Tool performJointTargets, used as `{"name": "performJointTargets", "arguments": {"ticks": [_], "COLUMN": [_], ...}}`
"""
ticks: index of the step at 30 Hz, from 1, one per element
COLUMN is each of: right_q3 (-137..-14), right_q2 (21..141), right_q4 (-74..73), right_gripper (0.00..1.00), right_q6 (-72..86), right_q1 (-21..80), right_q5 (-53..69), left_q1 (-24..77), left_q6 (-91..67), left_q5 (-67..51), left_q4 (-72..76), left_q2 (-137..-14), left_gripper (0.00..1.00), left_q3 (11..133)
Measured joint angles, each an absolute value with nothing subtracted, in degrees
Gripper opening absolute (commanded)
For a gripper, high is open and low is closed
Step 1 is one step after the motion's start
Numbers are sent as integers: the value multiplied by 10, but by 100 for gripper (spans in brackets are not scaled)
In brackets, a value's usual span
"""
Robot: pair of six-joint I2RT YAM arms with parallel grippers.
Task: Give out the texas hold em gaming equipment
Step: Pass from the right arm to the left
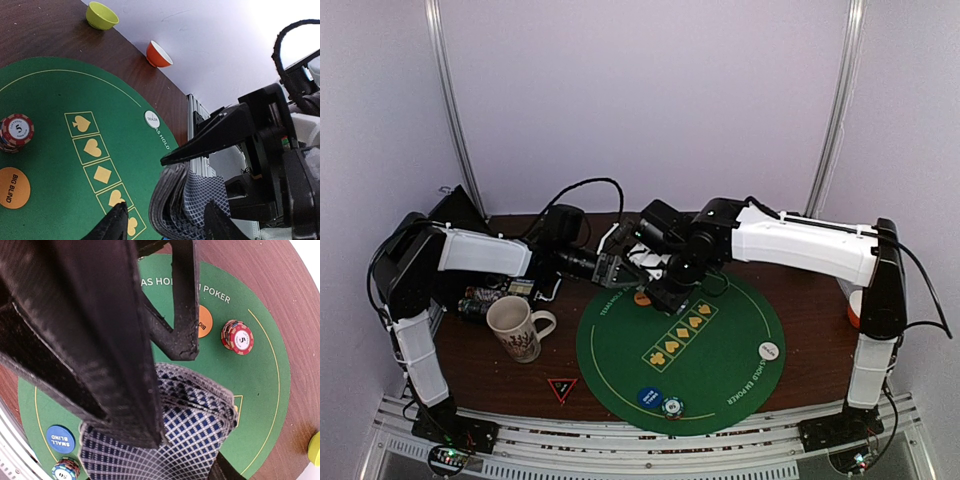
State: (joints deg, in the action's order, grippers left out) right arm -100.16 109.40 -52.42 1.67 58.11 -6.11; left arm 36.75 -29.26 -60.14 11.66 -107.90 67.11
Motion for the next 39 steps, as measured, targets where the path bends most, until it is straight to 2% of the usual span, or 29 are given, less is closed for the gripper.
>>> {"name": "performJointTargets", "arguments": {"ticks": [8, 13, 20, 23, 28, 31, 32, 33, 36, 37, 39], "right_q3": [-1034, -1039, -1039, -1039, -1039, -1039, -1039, -1039, -1038, -1038, -1038], "right_q2": [1106, 1106, 1105, 1105, 1106, 1108, 1111, 1112, 1114, 1114, 1115], "right_q4": [-563, -567, -556, -541, -515, -507, -505, -509, -514, -515, -516], "right_gripper": [47, 46, 45, 45, 45, 45, 45, 45, 45, 45, 45], "right_q6": [10, 6, 1, 3, 3, 2, 2, 2, 1, -1, -2], "right_q1": [585, 585, 588, 591, 592, 592, 593, 593, 596, 597, 598], "right_q5": [-64, -64, -63, -69, -76, -79, -83, -86, -92, -95, -98], "left_q1": [367, 365, 365, 365, 368, 371, 375, 376, 378, 378, 378], "left_q6": [-284, -296, -415, -478, -511, -479, -462, -454, -429, -428, -419], "left_q5": [-615, -619, -627, -635, -646, -648, -640, -637, -624, -618, -615], "left_q4": [115, 128, 277, 348, 385, 345, 323, 307, 258, 247, 236], "left_q2": [-1079, -1080, -1081, -1087, -1091, -1091, -1091, -1091, -1091, -1091, -1091], "left_gripper": [70, 73, 79, 71, 57, 42, 35, 23, 5, 0, 0], "left_q3": [671, 667, 614, 596, 597, 613, 621, 625, 631, 632, 632]}}
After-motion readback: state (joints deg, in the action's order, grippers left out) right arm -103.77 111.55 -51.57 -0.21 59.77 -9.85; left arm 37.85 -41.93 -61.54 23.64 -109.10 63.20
